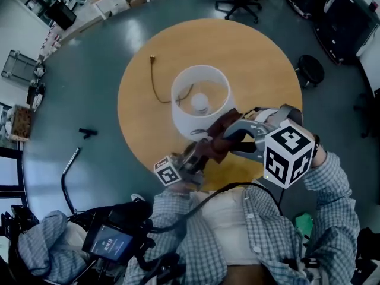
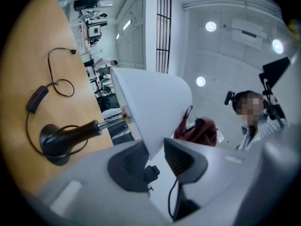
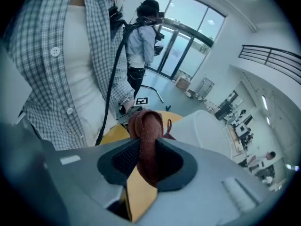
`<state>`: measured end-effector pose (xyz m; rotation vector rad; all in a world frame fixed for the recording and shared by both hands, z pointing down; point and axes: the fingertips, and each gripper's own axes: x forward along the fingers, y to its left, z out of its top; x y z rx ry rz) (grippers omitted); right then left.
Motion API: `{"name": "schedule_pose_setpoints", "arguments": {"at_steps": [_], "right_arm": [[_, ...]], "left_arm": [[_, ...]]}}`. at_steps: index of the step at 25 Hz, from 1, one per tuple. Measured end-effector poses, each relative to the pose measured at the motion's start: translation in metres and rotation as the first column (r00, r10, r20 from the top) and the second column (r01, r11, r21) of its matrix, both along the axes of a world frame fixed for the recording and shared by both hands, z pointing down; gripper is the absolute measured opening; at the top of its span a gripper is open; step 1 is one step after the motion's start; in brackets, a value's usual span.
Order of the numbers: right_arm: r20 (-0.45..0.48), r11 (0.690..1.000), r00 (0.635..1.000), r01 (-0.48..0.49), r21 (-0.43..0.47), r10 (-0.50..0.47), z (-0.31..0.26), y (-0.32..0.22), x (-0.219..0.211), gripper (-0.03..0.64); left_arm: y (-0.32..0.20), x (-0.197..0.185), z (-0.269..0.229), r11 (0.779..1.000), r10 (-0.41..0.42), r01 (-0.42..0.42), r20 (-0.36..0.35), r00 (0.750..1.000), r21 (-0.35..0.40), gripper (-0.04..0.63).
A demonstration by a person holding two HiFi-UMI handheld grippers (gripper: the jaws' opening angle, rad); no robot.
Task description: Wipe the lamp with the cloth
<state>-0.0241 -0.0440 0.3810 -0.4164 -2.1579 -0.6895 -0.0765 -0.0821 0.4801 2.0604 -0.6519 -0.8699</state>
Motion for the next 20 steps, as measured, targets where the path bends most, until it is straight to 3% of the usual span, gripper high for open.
{"name": "schedule_pose_setpoints", "arguments": {"at_steps": [5,10,13,20], "right_arm": [[0.081,0.978,0.975,-0.203,-0.044,0.206,-0.009,-0.037,0.037,0.101],[0.205,0.917,0.895,-0.375,-0.135,0.396,-0.015,-0.079,0.054,0.101],[0.263,0.858,0.820,-0.459,-0.230,0.509,-0.010,-0.102,0.060,0.101],[0.323,0.677,0.595,-0.643,-0.359,0.736,0.019,-0.159,0.080,0.101]], "left_arm": [[0.001,0.010,-0.006,1.000,0.005,-0.005,-0.003,1.000,0.003,0.104],[0.001,0.011,-0.007,1.000,0.011,-0.011,-0.003,1.000,-0.001,0.104],[0.001,0.012,-0.009,1.000,0.015,-0.015,-0.002,1.000,0.000,0.104],[0.000,0.011,-0.006,1.000,0.028,-0.028,0.010,1.000,0.002,0.104]]}}
